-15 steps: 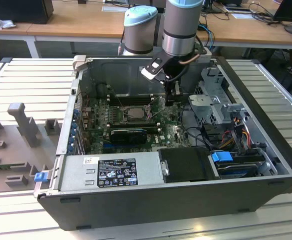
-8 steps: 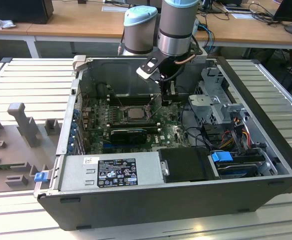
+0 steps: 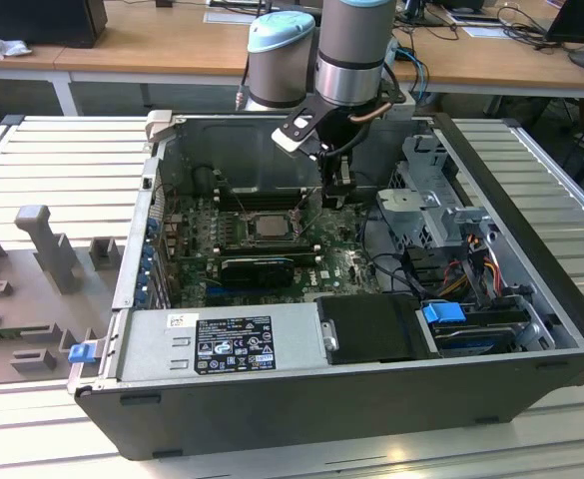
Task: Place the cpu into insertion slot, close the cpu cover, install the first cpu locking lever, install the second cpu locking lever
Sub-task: 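Close the cpu cover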
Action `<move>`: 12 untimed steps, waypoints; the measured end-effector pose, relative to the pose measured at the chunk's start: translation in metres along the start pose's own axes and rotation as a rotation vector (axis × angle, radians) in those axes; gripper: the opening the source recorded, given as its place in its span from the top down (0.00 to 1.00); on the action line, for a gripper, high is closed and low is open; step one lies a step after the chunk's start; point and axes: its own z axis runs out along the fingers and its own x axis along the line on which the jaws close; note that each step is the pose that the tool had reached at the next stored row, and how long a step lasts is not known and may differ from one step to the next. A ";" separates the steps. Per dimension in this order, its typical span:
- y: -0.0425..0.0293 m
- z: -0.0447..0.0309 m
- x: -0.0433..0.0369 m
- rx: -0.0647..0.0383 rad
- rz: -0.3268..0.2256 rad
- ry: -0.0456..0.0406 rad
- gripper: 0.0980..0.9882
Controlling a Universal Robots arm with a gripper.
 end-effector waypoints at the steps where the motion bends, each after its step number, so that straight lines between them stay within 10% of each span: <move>1: -0.0005 -0.0010 0.0000 0.000 0.000 0.0001 0.99; 12: -0.0131 -0.0014 0.0004 0.000 0.000 0.0000 0.99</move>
